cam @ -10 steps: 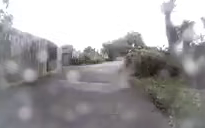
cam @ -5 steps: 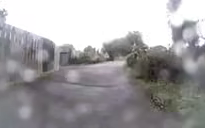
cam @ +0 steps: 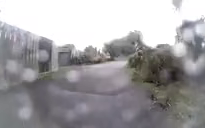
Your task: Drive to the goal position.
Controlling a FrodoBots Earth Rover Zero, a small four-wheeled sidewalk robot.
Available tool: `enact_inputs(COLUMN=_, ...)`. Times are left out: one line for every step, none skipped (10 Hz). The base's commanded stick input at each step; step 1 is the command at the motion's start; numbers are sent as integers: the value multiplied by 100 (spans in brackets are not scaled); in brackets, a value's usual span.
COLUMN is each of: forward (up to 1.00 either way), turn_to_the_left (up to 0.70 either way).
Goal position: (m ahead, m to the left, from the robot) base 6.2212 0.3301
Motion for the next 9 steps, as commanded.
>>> enact_inputs(forward=100, turn_to_the_left=0)
enact_inputs(forward=100, turn_to_the_left=0)
enact_inputs(forward=100, turn_to_the_left=0)
enact_inputs(forward=100, turn_to_the_left=0)
enact_inputs(forward=100, turn_to_the_left=0)
enact_inputs(forward=100, turn_to_the_left=0)
enact_inputs(forward=100, turn_to_the_left=0)
enact_inputs(forward=100, turn_to_the_left=0)
enact_inputs(forward=100, turn_to_the_left=0)
